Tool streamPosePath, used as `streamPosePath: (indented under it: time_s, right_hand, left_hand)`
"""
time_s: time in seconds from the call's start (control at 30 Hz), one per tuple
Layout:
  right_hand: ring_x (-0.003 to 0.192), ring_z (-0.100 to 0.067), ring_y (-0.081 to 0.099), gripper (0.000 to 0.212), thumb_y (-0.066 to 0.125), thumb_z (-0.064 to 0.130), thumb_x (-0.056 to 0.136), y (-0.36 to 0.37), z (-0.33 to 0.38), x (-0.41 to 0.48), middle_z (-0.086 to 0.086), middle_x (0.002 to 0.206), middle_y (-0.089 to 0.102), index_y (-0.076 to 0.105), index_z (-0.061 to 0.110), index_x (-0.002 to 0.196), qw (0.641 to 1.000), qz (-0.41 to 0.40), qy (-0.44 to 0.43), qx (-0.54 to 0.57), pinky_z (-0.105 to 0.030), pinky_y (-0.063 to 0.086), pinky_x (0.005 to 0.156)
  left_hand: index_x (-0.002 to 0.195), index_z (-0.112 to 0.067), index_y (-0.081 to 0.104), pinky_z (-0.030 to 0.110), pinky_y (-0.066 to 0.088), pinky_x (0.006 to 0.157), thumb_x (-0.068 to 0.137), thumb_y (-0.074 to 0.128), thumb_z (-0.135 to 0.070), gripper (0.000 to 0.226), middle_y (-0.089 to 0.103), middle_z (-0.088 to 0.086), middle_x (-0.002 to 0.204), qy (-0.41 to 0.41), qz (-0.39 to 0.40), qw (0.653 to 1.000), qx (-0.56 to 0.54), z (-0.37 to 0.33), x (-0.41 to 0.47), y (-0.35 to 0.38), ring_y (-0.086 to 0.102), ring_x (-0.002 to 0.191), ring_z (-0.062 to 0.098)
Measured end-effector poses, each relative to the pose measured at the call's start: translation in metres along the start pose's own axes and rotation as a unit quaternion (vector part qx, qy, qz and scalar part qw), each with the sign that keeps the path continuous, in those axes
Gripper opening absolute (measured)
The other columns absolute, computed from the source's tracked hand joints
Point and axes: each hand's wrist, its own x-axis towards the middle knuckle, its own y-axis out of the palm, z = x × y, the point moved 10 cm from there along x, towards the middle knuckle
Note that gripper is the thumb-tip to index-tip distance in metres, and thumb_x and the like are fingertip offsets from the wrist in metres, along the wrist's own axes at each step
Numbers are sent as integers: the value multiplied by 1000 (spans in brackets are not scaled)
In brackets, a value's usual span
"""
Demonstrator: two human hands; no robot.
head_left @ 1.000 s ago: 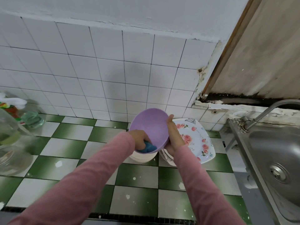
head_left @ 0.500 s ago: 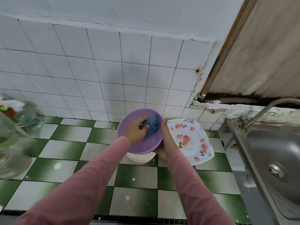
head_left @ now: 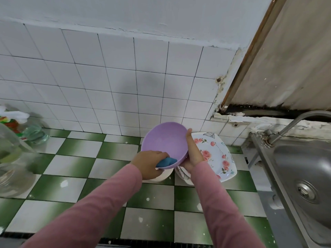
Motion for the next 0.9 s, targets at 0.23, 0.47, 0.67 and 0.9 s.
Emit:
streamPosePath:
  time_s: [0.23,0.47,0.67,0.9]
  right_hand:
    - [113,-41,56,87,46,92,67,-13,9,-13,-11,124,62,61,26,122,996,-39,66,-42,-63,41,100]
    - [148,-51,13,110,34,91,78,-24,-57,-7,-26,160,22,24,15,157,982,-18,164,87,-73,13,110]
    - [120,-50,54,77,38,61,99,8,-73,-13,-31,130,57,44,-5,137,946,62,192,252,-64,48,93]
    - [71,-22,69,21,56,5,82,-5,-23,-6,-9,84,72,64,4,101,948,17,61,310,-29,58,69]
  left_hand:
    - [118,-29,57,32,55,85,85,70,-34,35,65,-9,107,-16,-44,985,-166,-4,1,-16,60,96,15]
    - [117,-21,58,29,57,78,61,90,-18,65,64,2,110,-152,-118,749,-634,17,-7,-28,62,103,23]
    - [126,-12,60,47,58,80,45,93,-27,88,68,13,121,-144,-134,573,-796,29,-5,-32,65,109,33]
    - [118,-15,64,33,58,67,30,91,-66,105,73,7,107,-194,-139,578,-781,52,-14,-18,71,88,21]
